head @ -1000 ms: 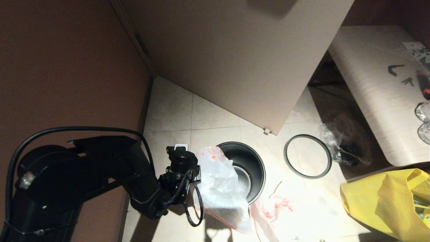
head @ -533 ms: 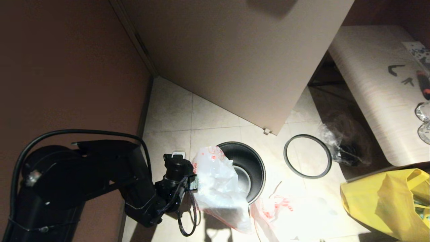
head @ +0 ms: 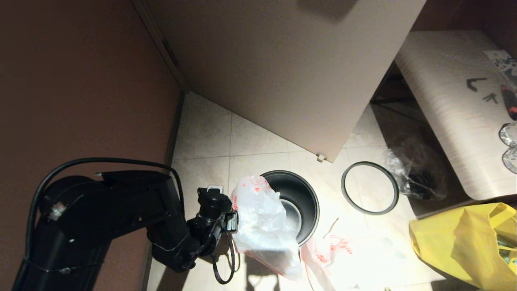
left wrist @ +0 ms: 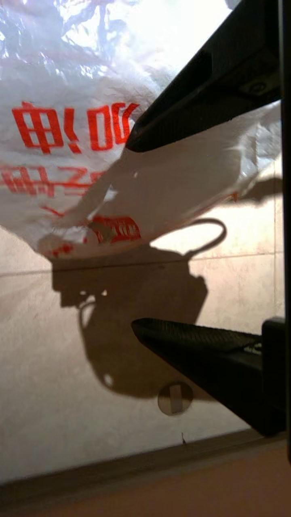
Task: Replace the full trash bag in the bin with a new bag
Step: Put the new garbage bag on the trash can
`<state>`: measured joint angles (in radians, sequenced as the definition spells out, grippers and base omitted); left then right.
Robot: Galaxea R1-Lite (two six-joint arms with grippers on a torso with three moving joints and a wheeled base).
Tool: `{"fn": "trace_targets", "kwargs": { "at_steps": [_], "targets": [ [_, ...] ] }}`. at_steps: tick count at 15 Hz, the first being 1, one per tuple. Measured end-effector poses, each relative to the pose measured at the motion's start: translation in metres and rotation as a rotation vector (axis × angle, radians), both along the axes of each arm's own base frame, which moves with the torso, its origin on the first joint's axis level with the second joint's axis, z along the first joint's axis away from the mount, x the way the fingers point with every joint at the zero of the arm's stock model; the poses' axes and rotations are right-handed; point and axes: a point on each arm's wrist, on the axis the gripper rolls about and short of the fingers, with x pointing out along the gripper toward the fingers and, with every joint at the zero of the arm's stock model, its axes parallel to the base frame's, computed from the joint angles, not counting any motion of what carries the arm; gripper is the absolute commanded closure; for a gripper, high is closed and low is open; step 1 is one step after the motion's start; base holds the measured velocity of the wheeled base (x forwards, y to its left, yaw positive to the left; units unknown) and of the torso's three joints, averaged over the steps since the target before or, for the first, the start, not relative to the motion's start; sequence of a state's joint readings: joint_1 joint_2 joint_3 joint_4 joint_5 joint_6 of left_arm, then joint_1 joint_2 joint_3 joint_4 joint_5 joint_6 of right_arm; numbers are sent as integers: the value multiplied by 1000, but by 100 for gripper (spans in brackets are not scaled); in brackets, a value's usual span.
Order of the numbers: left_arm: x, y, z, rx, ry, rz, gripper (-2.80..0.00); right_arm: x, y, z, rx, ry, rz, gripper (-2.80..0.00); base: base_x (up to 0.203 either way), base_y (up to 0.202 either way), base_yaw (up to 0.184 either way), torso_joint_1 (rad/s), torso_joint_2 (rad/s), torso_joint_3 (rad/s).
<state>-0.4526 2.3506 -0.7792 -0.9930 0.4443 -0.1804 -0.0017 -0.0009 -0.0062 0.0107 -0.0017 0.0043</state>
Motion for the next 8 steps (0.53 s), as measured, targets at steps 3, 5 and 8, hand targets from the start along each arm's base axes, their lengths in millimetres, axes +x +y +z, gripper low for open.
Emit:
{"fn": "trace_targets", "kwargs": {
  "at_steps": [3, 5, 8],
  "targets": [
    [12, -2, -4, 39, -16, -21, -280, 0, 0, 0, 0, 0, 0, 0, 0, 0, 0, 0, 0, 0],
    [19, 0, -5, 81, -22, -35, -280, 0, 0, 0, 0, 0, 0, 0, 0, 0, 0, 0, 0, 0],
    [13, 6, -4, 82, -28, -34, -280, 0, 0, 0, 0, 0, 0, 0, 0, 0, 0, 0, 0, 0]
  ]
}}
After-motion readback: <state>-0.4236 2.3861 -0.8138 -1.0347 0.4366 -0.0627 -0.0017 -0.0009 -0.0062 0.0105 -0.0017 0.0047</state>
